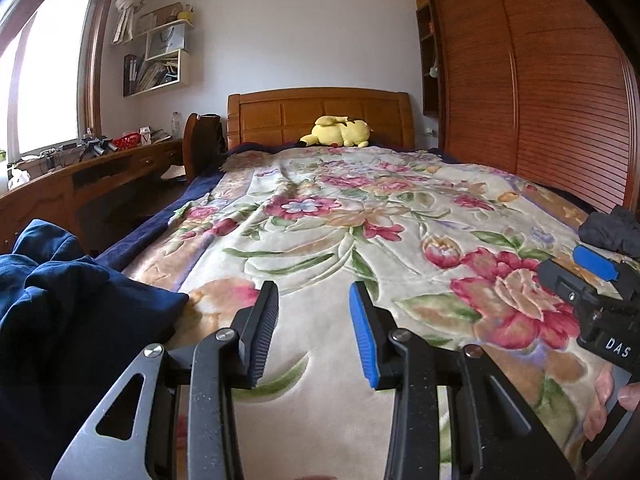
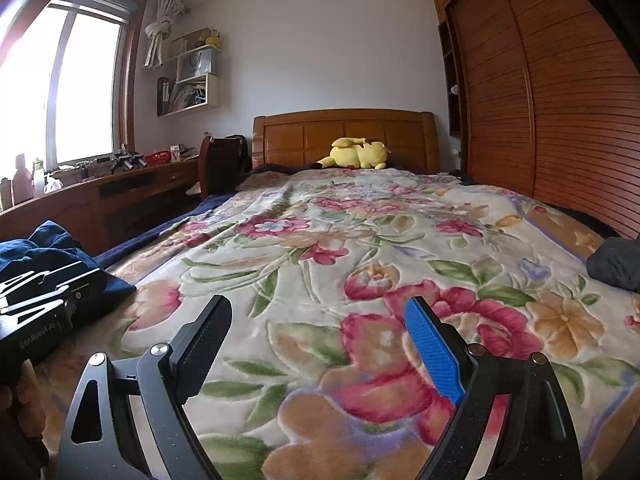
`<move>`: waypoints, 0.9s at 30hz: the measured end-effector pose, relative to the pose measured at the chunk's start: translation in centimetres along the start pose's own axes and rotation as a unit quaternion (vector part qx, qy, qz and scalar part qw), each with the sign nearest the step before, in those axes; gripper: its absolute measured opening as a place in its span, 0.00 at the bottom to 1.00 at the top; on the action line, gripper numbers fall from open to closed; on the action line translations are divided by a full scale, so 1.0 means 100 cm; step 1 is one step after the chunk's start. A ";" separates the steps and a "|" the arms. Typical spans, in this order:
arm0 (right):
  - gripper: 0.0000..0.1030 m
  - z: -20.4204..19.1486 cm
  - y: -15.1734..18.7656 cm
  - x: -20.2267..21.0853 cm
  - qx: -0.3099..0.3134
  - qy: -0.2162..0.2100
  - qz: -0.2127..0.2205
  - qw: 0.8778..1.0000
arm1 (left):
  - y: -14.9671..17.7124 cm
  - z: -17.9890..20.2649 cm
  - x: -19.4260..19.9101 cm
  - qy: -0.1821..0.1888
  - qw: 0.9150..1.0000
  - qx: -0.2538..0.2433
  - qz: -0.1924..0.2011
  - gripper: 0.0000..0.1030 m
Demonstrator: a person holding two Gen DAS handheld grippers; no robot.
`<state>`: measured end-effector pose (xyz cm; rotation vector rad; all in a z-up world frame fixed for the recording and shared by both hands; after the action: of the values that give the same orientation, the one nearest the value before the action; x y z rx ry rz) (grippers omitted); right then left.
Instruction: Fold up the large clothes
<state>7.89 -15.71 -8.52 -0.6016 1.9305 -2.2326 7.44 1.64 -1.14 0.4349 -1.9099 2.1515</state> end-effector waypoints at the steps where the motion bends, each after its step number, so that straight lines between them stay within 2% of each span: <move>1: 0.87 0.001 0.000 0.000 0.002 0.000 0.001 1.000 | 0.000 -0.001 0.000 0.000 1.000 0.001 0.001 0.37; 27: 0.87 0.010 0.001 0.002 0.006 -0.007 0.001 1.000 | -0.001 -0.002 0.004 0.000 1.000 0.005 0.003 0.37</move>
<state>8.12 -16.73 -8.48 -0.6130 1.9098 -2.2299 7.13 1.88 -0.93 0.4326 -1.9044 2.1647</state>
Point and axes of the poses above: each gripper's, at about its wrist camera, not at the fingertips, and x roughly against the way its jaws point, z to its right, y to its underside, the point moved 5 cm from there along -x, roughly the way its jaws point, and after that the axes turned 8 degrees about x, right-handed, at the moved point
